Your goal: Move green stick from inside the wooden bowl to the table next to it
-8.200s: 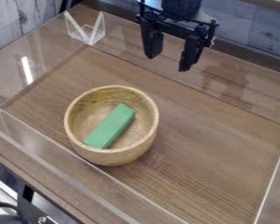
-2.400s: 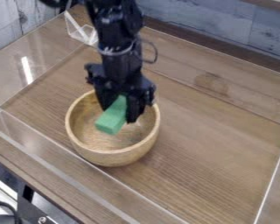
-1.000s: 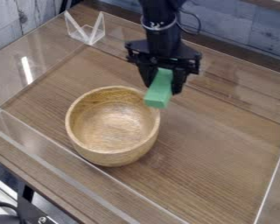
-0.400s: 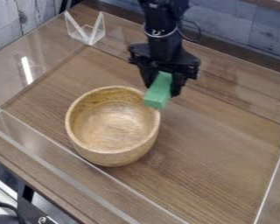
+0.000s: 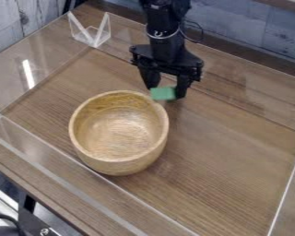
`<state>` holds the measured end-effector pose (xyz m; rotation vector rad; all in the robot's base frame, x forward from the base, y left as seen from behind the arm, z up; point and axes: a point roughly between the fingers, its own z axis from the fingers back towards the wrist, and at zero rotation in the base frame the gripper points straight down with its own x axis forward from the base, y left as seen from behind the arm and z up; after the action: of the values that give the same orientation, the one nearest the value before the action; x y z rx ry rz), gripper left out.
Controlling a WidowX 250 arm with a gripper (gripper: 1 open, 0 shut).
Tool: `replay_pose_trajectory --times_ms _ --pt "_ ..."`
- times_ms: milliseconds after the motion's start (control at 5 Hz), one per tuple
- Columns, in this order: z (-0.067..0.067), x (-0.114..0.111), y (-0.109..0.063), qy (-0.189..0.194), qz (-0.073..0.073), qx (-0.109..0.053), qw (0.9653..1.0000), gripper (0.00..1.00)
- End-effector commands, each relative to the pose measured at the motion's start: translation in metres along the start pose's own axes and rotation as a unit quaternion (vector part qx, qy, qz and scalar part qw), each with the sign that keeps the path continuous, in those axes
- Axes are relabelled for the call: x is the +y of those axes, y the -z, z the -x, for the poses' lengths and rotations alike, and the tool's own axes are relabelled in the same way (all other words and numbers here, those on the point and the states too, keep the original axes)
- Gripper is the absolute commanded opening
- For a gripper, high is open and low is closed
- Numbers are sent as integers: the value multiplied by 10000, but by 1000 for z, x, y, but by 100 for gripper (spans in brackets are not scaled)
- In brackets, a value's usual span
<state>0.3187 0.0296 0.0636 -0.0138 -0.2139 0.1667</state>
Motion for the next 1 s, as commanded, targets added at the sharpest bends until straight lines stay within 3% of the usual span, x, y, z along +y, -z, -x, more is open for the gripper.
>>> replay_pose_trajectory --times_ms 0,800 --pt "-14 2 -16 -25 29 -227 9997 100" --pt "-43 15 12 -327 -88 -466 9983 100"
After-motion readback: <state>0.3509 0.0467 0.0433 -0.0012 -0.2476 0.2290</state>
